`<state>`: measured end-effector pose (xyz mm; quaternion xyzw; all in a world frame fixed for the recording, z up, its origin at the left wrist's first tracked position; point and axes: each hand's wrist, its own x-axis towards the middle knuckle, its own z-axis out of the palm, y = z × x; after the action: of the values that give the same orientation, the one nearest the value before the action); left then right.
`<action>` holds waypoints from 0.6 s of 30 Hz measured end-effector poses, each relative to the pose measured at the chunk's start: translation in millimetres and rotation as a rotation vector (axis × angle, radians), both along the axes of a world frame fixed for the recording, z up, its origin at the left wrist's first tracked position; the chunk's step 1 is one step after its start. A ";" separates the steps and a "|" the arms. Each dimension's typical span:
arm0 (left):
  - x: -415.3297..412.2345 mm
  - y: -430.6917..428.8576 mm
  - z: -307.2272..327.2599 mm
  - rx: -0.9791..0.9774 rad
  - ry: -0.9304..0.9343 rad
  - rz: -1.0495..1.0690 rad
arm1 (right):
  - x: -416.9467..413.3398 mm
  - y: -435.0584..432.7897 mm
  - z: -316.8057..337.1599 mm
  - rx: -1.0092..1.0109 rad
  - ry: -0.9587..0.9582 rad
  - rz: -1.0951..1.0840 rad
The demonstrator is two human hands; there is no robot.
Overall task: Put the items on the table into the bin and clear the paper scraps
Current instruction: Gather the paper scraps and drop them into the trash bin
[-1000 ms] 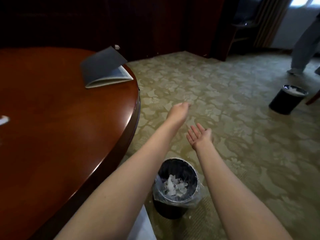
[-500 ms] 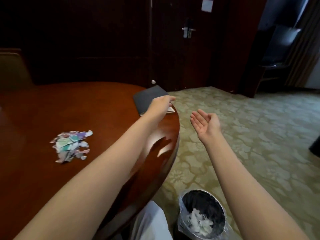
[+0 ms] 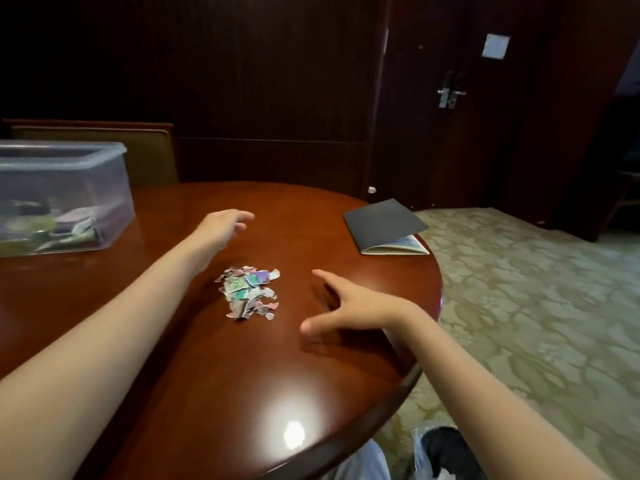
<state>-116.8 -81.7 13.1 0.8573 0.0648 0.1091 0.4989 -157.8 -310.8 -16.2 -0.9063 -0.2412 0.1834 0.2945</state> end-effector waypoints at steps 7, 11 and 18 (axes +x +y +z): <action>-15.3 24.6 -21.8 0.303 0.134 -0.143 | 8.6 60.2 -18.3 -0.177 -0.178 0.057; -16.5 20.4 -33.0 0.343 0.145 -0.244 | 19.2 82.7 -21.3 -0.187 -0.216 0.018; -15.1 16.9 -41.5 0.184 0.096 -0.257 | 42.5 117.2 -25.4 -0.146 -0.254 -0.066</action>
<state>-131.9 -64.8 -28.4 0.9049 -0.0317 0.0087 0.4244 -115.3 -193.6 -41.6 -0.9487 -0.2327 0.0744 0.2009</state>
